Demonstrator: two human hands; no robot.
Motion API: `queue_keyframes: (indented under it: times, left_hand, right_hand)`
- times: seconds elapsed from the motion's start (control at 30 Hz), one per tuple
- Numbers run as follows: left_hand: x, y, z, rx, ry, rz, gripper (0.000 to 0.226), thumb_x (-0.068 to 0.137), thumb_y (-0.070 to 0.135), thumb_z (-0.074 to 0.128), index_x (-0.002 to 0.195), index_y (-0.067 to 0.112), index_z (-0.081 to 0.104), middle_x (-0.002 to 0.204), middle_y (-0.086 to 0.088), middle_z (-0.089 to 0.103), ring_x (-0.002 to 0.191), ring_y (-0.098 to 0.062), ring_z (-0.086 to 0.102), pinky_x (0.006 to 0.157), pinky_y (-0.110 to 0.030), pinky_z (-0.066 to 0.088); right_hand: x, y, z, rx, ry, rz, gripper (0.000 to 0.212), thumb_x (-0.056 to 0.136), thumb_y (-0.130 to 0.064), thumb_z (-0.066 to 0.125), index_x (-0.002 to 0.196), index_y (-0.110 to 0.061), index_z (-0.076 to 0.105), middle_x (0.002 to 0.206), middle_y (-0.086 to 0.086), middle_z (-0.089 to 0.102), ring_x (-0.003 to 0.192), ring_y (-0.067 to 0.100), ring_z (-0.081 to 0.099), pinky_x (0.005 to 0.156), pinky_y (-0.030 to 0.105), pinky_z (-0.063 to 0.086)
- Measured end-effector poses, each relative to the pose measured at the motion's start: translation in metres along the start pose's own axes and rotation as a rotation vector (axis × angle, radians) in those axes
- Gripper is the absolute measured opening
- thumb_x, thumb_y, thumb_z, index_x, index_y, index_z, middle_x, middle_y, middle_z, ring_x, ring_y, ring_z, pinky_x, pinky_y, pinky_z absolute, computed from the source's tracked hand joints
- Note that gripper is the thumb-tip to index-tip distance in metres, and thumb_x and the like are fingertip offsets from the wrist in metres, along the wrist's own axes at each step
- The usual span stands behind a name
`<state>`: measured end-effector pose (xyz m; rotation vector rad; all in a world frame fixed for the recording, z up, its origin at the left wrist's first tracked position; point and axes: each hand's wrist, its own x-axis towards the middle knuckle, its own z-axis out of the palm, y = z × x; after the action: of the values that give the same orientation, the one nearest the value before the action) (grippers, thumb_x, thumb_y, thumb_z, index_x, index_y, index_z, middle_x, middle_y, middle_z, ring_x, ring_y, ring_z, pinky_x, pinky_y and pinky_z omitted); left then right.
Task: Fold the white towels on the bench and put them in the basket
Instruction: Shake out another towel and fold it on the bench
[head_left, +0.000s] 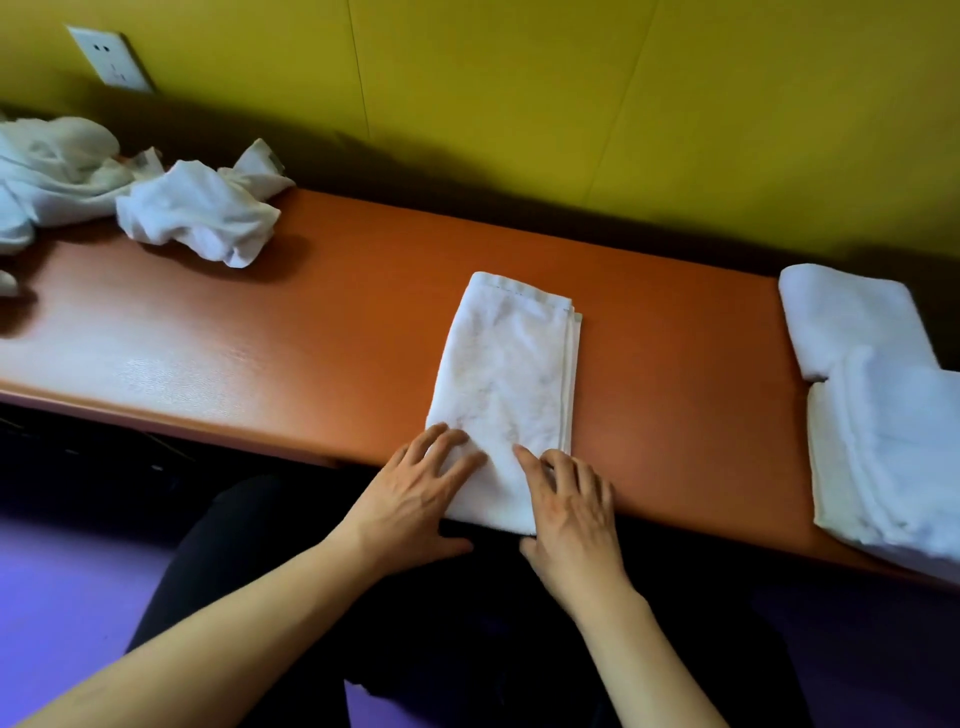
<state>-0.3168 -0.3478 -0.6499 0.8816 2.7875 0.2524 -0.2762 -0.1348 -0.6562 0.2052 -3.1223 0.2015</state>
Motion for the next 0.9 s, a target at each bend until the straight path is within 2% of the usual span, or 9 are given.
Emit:
queue_keyframes:
  times: [0.07,0.13,0.27,0.37,0.47,0.57,0.7,0.8,0.9]
  left_hand:
    - [0.002,-0.006,0.004,0.049,0.027,0.029,0.085,0.065,0.031,0.070,0.146,0.017,0.047,0.144,-0.016,0.049,0.134,-0.042,0.047,0.104,-0.049,0.049]
    - [0.006,-0.007,0.001,-0.008,0.093,0.028,0.075,0.069,0.015,0.051,0.144,0.015,0.049,0.140,-0.015,0.053,0.129,-0.042,0.051,0.101,-0.050,0.051]
    - [0.005,0.000,-0.014,-0.249,0.250,-0.099,0.047,0.075,0.031,0.052,0.121,0.023,0.048,0.109,0.002,0.066,0.100,-0.027,0.062,0.082,-0.040,0.048]
    - [0.000,-0.002,-0.028,-0.466,0.411,-0.226,0.023,0.082,0.041,0.051,0.099,0.024,0.052,0.071,0.009,0.062,0.070,-0.021,0.057,0.063,-0.035,0.041]
    - [-0.001,-0.004,-0.035,-0.740,0.446,-0.294,0.028,0.090,0.047,0.056,0.087,0.019,0.053,0.065,0.002,0.059,0.057,-0.017,0.054,0.056,-0.035,0.043]
    - [0.002,-0.005,-0.041,-0.899,0.471,-0.323,0.044,0.093,0.052,0.055,0.080,0.010,0.050,0.064,0.004,0.051,0.057,-0.013,0.045,0.053,-0.032,0.038]
    - [0.007,-0.007,-0.055,-1.123,0.469,-0.396,0.052,0.093,0.054,0.061,0.086,0.003,0.052,0.068,-0.002,0.055,0.062,-0.014,0.050,0.054,-0.033,0.037]
    - [0.008,-0.007,-0.065,-1.389,0.390,-0.366,0.038,0.085,0.038,0.072,0.112,0.016,0.060,0.094,-0.005,0.077,0.083,-0.018,0.072,0.068,-0.030,0.054]
    - [0.019,-0.017,-0.064,-1.417,0.398,-0.370,0.070,0.075,0.015,0.067,0.140,0.024,0.045,0.103,-0.009,0.075,0.087,-0.014,0.070,0.074,-0.024,0.055]
  right_hand:
    - [0.005,-0.002,0.001,0.040,0.079,0.018,0.087,0.055,-0.012,0.075,0.138,-0.024,0.051,0.119,0.003,0.056,0.103,0.029,0.056,0.089,0.042,0.048]
    - [0.010,0.000,-0.002,0.109,0.109,0.032,0.072,0.058,-0.014,0.063,0.130,-0.024,0.055,0.113,0.000,0.061,0.098,0.029,0.057,0.087,0.041,0.044]
    - [0.011,0.008,-0.017,0.466,0.193,0.156,0.037,0.074,-0.031,0.053,0.109,-0.025,0.061,0.091,-0.010,0.067,0.086,0.021,0.060,0.085,0.039,0.043]
    - [0.009,0.010,-0.029,0.800,0.272,0.290,0.024,0.080,-0.043,0.059,0.099,-0.029,0.062,0.072,-0.012,0.061,0.065,0.013,0.055,0.067,0.030,0.045]
    - [0.006,0.011,-0.050,1.181,0.153,0.250,0.039,0.077,-0.049,0.072,0.106,-0.023,0.063,0.090,-0.005,0.071,0.079,0.010,0.068,0.068,0.021,0.051]
    - [0.006,0.016,-0.059,1.453,-0.135,0.202,0.051,0.078,-0.026,0.084,0.122,-0.019,0.060,0.117,0.001,0.073,0.107,0.019,0.071,0.086,0.032,0.057]
    - [0.014,0.016,-0.050,1.277,0.027,0.289,0.039,0.086,-0.005,0.076,0.116,-0.025,0.063,0.113,-0.006,0.073,0.106,0.013,0.069,0.095,0.042,0.056]
    - [0.031,0.018,-0.042,1.278,0.175,0.350,0.028,0.085,-0.014,0.078,0.110,-0.021,0.067,0.107,-0.002,0.075,0.100,0.017,0.070,0.091,0.040,0.056]
    - [0.055,0.020,-0.042,1.168,0.285,0.395,0.027,0.083,-0.023,0.080,0.105,-0.018,0.066,0.097,-0.006,0.073,0.088,0.008,0.067,0.082,0.026,0.053]
